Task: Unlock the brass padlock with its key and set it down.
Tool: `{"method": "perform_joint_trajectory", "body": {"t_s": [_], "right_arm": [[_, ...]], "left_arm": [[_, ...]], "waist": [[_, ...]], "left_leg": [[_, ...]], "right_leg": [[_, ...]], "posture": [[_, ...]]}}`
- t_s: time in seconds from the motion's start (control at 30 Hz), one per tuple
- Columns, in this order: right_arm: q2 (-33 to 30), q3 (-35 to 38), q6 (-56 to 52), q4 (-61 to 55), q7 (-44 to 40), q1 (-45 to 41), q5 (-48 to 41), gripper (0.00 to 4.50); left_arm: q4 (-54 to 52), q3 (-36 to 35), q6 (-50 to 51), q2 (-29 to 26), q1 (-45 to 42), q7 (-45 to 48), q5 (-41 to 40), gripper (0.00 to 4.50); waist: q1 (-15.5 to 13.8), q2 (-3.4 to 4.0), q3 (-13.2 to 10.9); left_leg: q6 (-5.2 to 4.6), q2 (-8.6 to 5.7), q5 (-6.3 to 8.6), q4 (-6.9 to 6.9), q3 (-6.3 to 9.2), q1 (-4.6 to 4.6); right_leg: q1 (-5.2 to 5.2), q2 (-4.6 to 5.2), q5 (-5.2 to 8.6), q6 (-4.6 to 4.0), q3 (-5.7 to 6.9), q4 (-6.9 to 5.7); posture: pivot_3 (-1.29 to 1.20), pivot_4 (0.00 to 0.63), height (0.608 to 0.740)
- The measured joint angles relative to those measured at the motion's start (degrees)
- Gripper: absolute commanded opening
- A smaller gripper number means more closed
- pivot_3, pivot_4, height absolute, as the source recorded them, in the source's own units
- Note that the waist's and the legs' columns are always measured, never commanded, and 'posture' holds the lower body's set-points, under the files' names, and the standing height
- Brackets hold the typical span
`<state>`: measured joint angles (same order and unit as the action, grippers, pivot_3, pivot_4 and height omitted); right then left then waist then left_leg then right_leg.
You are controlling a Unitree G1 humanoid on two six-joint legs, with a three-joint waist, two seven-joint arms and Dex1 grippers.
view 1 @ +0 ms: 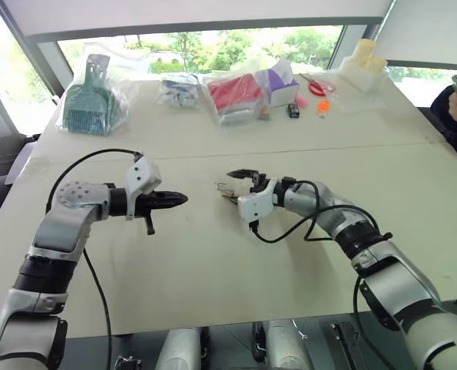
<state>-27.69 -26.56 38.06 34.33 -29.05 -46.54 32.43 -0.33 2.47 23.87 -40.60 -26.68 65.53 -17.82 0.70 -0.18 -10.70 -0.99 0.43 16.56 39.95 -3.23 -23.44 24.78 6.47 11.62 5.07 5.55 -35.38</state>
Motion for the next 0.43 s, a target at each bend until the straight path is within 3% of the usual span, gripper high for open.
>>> {"method": "perform_joint_trajectory", "body": {"t_s": [0.13, 0.27, 0.43], "right_arm": [[-3.3, 1.2, -4.0, -8.8, -8.6, 5.5, -7.2, 4.46], [-6.8, 4.8, -16.1, -18.8, -19.8, 11.5, -19.0, 4.46], [-7.9, 10.4, -35.7, -30.8, -27.6, 15.1, -31.6, 4.46]], "left_arm": [[-1.3, -0.6, 1.9, -0.4, 0.0, -0.4, -1.6, 0.0], [-2.1, -1.3, 2.2, -1.2, -0.1, -0.9, -2.0, 0.0], [-2.7, -1.4, 2.3, -2.0, 0.4, -1.5, -2.2, 0.0]], "waist": [[-0.1, 0.0, 0.0], [-0.1, 0.0, 0.0], [0.0, 0.0, 0.0]], "left_leg": [[-0.07, -0.01, 0.04, 0.0, 0.01, 0.0], [-0.29, 0.0, 0.17, 0.02, 0.02, 0.04], [-0.29, 0.05, 0.17, 0.02, 0.02, 0.07]], "right_leg": [[-0.03, 0.0, 0.0, 0.0, 0.0, 0.03], [-0.06, 0.01, -0.01, 0.0, 0.01, 0.01], [-0.06, 0.0, 0.0, -0.01, 0.01, -0.03]], "posture": [[0.0, 0.15, 0.74], [0.0, 0.15, 0.74], [0.0, 0.15, 0.74]]}}
